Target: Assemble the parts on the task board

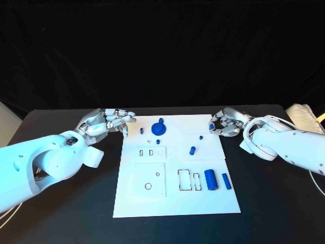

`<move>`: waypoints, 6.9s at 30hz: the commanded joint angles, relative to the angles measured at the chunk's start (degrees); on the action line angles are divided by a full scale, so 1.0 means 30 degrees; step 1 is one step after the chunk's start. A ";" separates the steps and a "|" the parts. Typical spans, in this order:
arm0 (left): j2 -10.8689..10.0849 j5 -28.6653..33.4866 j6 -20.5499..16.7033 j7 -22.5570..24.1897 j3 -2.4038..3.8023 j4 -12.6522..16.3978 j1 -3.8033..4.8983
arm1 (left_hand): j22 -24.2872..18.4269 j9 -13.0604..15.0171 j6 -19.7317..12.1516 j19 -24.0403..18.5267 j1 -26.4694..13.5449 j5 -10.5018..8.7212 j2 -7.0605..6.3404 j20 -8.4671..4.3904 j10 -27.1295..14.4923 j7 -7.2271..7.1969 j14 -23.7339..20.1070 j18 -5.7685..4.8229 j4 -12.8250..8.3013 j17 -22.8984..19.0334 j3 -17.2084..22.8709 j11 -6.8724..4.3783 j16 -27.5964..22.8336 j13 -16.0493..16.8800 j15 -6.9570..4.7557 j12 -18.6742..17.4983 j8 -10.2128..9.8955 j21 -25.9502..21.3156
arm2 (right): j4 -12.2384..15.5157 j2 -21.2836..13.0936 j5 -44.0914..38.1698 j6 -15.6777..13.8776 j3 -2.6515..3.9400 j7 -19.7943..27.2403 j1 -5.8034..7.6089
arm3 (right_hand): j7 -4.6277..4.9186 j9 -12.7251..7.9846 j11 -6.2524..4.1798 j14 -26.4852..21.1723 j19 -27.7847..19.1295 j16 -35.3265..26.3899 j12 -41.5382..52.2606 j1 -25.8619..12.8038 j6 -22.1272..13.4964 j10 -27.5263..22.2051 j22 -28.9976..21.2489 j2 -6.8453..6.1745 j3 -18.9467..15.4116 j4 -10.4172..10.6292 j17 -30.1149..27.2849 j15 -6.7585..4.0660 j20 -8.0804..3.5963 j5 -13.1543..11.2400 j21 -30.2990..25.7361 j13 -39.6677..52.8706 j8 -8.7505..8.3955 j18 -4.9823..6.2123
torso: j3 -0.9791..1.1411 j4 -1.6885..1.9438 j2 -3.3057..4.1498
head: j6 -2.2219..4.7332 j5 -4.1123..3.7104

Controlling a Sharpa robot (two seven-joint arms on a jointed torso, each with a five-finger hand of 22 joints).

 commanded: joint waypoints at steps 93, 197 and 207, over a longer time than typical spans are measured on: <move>0.0813 -0.1470 -0.1495 -0.1665 -0.0102 -0.0553 0.0009 | 0.4938 0.0255 0.0000 0.4031 -0.0302 0.0004 -0.0082 -0.0553 0.0935 -0.0365 0.2255 -0.0678 0.0462 0.1217 -0.0723 -0.0584 0.2064 0.0646 -0.0641 0.1101 -0.0129 0.3935 | 0.5375 0.5844 -0.5397 -0.3822 -0.0249 -0.9506 -0.1977 | -0.0187 0.0563 -0.0306 0.2015 0.2039 0.0071 0.0067 -0.0940 0.0040 0.1606 0.5031 0.0182 -0.0263 -0.0004 0.5021 -0.0037 -0.0163 -0.0131 0.0085 0.4598 0.0989 -0.0131 | -0.0546 0.0034 -0.0886 | -0.1054 0.0476; 0.6388 -1.2120 0.5303 -1.7609 -0.0743 -0.4835 0.2439 | 1.5758 0.6003 -0.0629 1.1211 -0.3569 0.0001 0.1095 -0.1633 0.2069 -0.1497 1.0417 -0.2709 0.2447 1.8214 -0.3452 -0.1877 1.4568 1.7955 -0.1754 2.2262 0.7017 0.9781 | 0.6770 -0.0731 0.7838 -0.2964 -0.0115 0.1899 0.0966 | 0.0505 0.0068 0.0318 0.2015 0.2039 0.0071 -0.1123 0.3226 -0.1876 0.0413 0.5031 0.0830 -0.6587 0.4265 0.5021 0.0528 0.0381 -0.0871 0.0085 0.3489 0.0001 -0.0131 | -0.0189 0.0087 -0.1940 | -0.1552 0.0953; 0.8566 -1.3936 0.6739 -1.8595 -0.1154 -0.6335 0.2919 | 1.5863 0.6238 -0.1319 1.1261 -0.3789 -0.0001 0.1343 -0.1525 0.1659 -0.1285 1.0417 -0.2732 0.2467 1.8214 -0.3561 -0.1689 1.4568 1.7653 -0.1597 2.2093 0.6836 0.9815 | 0.6151 -0.0739 0.7820 -0.3054 -0.0115 0.1569 0.1102 | 0.0537 0.0051 0.0343 0.2015 0.2039 0.0071 -0.1253 0.3129 -0.2057 0.0284 0.5031 0.0746 -0.6490 0.4289 0.5021 0.0540 0.0380 -0.0716 0.0085 0.3371 -0.0018 -0.0131 | -0.0180 0.0058 -0.1898 | -0.1755 0.0958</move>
